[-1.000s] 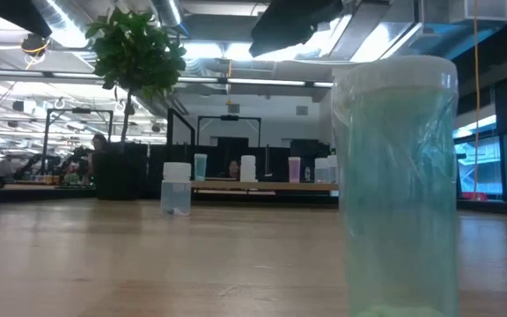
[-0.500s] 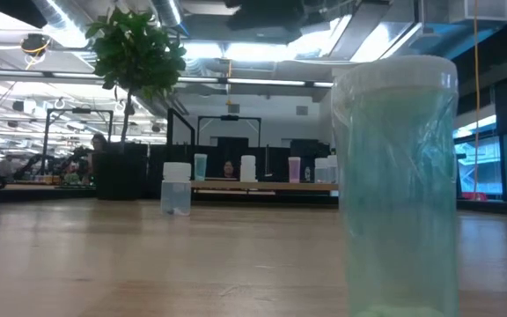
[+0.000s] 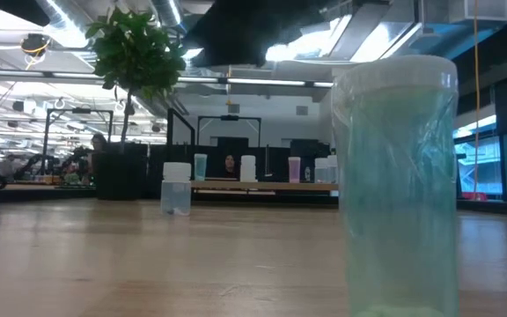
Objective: Pick and place medicine bottles onto shelf by color
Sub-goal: Put the transparent medicine bottle on the shelf aligned with the other transparent medicine bottle
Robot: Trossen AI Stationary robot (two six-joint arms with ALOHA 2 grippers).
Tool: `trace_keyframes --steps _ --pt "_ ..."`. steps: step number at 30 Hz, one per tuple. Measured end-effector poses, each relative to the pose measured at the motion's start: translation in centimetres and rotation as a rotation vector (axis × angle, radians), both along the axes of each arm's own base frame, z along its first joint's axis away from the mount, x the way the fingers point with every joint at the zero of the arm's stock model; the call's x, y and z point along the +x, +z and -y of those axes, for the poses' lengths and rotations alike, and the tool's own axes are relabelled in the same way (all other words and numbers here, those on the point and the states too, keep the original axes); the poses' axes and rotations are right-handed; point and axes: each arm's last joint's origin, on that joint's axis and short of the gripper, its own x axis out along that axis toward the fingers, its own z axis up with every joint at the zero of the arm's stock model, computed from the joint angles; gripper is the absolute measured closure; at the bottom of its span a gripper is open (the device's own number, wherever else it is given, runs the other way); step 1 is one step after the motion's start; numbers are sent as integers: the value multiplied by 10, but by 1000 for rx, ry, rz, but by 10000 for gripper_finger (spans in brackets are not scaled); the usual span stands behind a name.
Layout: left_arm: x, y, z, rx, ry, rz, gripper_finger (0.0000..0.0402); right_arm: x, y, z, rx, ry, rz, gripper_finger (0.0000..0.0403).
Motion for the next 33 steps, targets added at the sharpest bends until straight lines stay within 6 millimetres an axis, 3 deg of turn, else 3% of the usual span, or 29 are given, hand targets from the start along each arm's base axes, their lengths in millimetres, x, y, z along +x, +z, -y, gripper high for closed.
trace_keyframes --steps 11,18,25,33 --pt "0 0 0 -17 13 5 136 25 -60 1 -111 66 -49 162" --pt "0 0 0 -17 13 5 136 31 -82 2 -147 16 -77 162" --pt "0 0 0 -17 13 4 136 35 -95 8 -147 1 -90 162" --pt "0 0 0 -17 12 4 136 36 -96 13 -166 -55 -87 162"
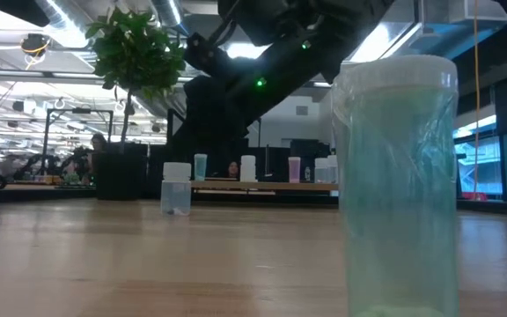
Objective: Pick and place medicine bottles onto shelf by color
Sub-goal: Put the transparent medicine bottle on the shelf aligned with the other transparent medicine bottle
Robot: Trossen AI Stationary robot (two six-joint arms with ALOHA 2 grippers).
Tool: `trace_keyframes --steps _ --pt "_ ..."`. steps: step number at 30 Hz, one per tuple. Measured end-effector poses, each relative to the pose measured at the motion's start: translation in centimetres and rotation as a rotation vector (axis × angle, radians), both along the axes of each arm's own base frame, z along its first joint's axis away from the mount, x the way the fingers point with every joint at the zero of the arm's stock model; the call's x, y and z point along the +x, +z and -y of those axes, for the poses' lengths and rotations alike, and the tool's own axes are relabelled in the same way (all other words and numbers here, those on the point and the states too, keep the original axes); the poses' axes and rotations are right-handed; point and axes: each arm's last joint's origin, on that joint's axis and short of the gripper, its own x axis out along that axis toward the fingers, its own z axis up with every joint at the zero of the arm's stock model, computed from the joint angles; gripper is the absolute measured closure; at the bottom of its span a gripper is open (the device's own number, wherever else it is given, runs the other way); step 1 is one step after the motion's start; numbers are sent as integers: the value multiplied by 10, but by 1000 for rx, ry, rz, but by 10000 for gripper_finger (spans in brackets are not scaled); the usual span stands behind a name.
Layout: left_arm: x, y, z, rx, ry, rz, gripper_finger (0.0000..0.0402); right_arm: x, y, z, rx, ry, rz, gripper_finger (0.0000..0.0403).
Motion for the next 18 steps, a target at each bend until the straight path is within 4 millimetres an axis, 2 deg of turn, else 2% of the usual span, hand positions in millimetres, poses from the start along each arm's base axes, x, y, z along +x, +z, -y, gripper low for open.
trace_keyframes --steps 18 --pt "0 0 0 1 -1 0 136 -2 -5 9 70 -45 -54 162"
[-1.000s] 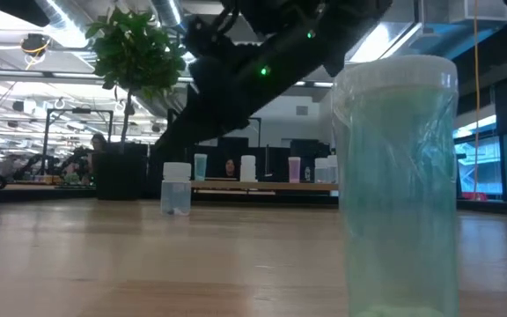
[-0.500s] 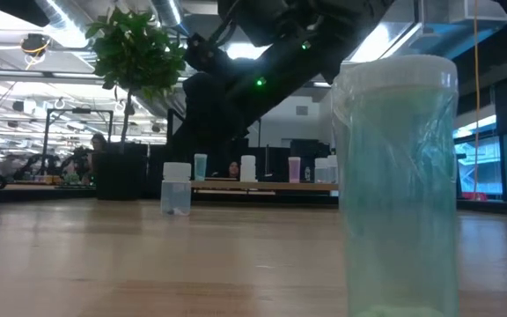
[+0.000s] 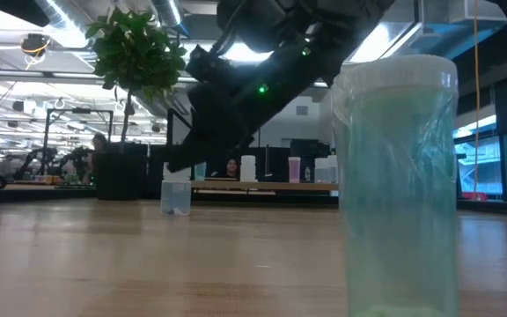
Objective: Pick and place medicine bottles onto shelf by color
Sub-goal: Put the transparent medicine bottle on the shelf aligned with the other transparent medicine bottle
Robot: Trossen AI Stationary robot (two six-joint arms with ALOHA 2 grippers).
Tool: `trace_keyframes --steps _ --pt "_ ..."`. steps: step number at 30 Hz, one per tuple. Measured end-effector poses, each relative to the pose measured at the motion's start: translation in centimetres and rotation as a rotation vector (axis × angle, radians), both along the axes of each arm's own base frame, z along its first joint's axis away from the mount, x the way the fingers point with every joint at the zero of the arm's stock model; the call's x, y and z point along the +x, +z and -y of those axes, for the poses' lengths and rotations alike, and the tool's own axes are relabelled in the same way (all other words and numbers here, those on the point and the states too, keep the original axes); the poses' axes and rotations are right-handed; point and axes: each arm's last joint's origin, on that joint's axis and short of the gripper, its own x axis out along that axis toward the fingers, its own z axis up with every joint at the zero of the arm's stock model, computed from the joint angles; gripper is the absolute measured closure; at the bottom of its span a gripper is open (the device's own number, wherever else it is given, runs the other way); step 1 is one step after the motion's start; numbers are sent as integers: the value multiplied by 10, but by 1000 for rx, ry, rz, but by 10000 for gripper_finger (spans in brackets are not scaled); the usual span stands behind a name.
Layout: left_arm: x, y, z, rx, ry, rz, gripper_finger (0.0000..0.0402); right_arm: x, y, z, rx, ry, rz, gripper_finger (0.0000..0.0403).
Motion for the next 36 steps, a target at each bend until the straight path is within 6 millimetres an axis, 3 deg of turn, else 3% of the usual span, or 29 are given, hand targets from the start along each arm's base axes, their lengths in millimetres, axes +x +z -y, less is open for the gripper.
trace_keyframes --steps 9,15,27,36 --pt "0 0 0 0 0 0 136 -1 -2 0 28 7 -17 162" --pt "0 0 0 -1 0 0 136 1 -14 0 33 13 -27 162" --pt "0 0 0 -2 1 2 136 4 -9 -1 41 11 25 162" --pt "0 0 0 -2 1 1 136 5 -8 -1 59 -2 33 215"
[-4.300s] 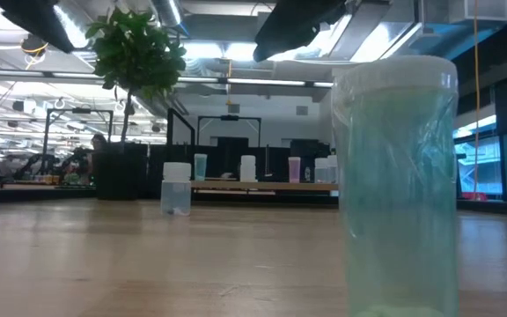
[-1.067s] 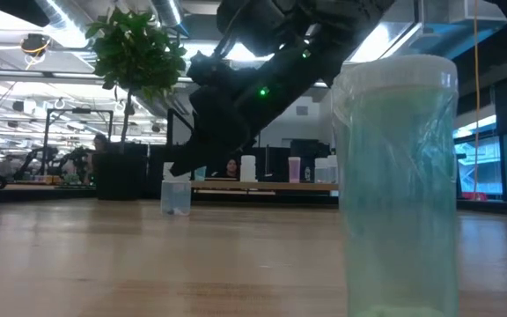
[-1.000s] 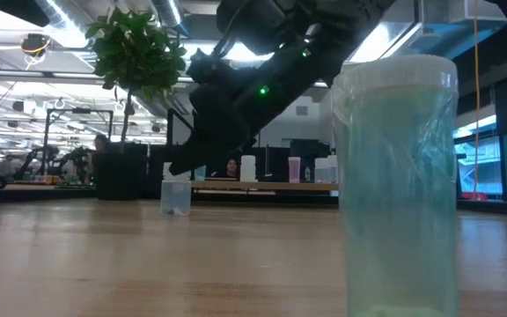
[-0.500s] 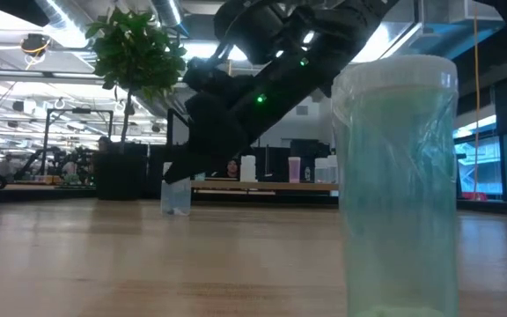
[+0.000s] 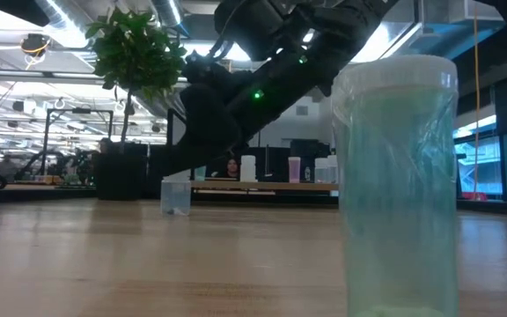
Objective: Pick and place medicine bottles onto shelf by color
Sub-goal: Put the transparent medicine bottle on the shelf aligned with the other transparent medicine bottle
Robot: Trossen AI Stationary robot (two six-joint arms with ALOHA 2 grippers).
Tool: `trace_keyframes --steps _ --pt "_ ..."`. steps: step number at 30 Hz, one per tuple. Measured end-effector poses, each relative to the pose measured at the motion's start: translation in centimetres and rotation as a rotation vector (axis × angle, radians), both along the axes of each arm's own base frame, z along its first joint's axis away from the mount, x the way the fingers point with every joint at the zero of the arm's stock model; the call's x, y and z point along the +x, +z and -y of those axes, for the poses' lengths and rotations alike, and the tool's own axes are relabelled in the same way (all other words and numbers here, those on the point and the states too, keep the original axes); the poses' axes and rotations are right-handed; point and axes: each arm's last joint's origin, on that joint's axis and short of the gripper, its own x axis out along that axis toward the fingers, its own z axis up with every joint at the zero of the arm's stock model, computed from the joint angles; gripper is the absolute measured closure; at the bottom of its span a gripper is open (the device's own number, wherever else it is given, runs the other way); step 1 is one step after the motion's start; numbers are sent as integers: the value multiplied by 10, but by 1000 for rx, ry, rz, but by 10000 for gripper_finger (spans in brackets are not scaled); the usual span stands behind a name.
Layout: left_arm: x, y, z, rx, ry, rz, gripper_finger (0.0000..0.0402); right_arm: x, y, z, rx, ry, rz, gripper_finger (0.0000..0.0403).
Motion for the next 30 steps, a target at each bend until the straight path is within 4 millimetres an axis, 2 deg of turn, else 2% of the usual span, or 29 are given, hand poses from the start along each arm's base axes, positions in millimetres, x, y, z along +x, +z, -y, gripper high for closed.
trace_keyframes --steps 6,16,24,30 --pt "0 0 0 0 0 1 136 0 0 0 24 -17 4 259" --pt "0 1 -1 20 11 30 136 -1 6 -3 67 -42 22 250" --pt "0 1 -1 21 10 30 136 -9 36 -10 44 -3 43 255" --pt "1 1 -1 32 15 43 136 -23 74 -8 -8 16 54 250"
